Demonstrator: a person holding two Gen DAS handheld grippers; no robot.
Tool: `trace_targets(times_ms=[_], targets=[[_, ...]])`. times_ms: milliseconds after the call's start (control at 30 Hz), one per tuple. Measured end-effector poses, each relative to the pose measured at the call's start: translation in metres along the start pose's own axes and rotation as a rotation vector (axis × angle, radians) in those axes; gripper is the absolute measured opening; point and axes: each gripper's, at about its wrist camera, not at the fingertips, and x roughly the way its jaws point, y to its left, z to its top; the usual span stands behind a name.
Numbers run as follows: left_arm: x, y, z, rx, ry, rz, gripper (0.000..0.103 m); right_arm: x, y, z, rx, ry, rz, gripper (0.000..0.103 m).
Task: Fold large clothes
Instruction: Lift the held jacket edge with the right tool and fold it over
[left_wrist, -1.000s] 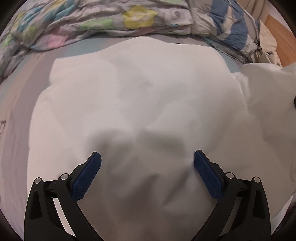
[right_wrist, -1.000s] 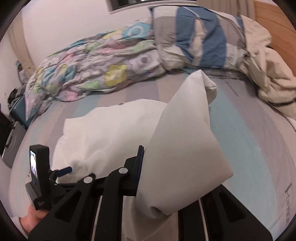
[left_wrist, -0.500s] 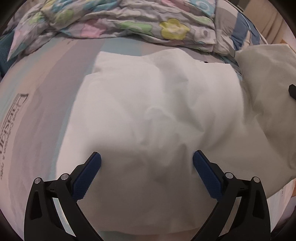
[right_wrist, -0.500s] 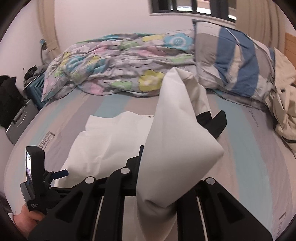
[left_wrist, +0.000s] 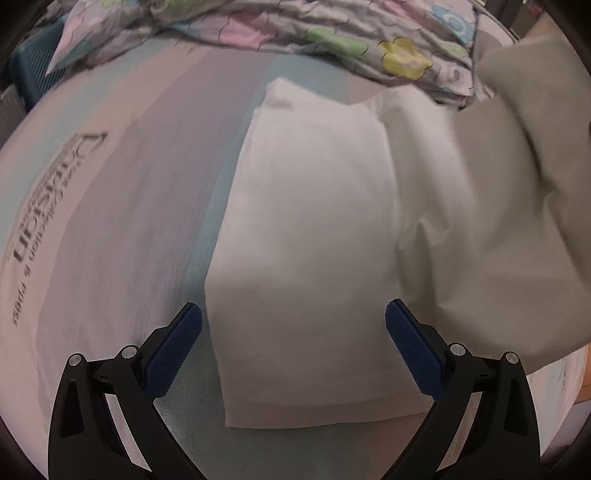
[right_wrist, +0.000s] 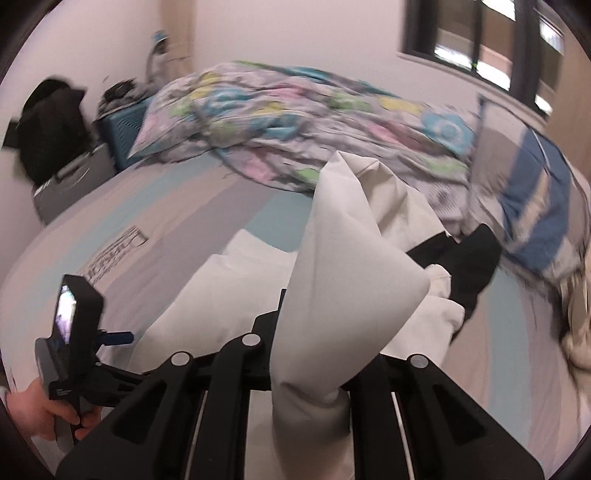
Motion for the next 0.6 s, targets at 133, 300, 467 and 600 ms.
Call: trace_targets(times_ms=[133,300,467,600], targets=[[0.012,0.008,-0.006,-0.028,0.024,-0.034,0.098,0.003,0.033,0.005,-0.102,-0.005,0.034,0.010],[0.002,0.013,-0.001,-0.033,-0.007,-0.022,0.097,0.009,0.071,0.003,-0.225,0.002,0.071,0.010],[-0.004,0.032,0.004,-0.063,-0.017,-0.007,0.097,0.022,0.103,-0.007,-0.358,0.043,0.093,0.010],[-0.009,0.043,0.008,-0.072,-0.028,0.001,0.097,0.032,0.120,-0.017,-0.419,0.079,0.126,0.010]])
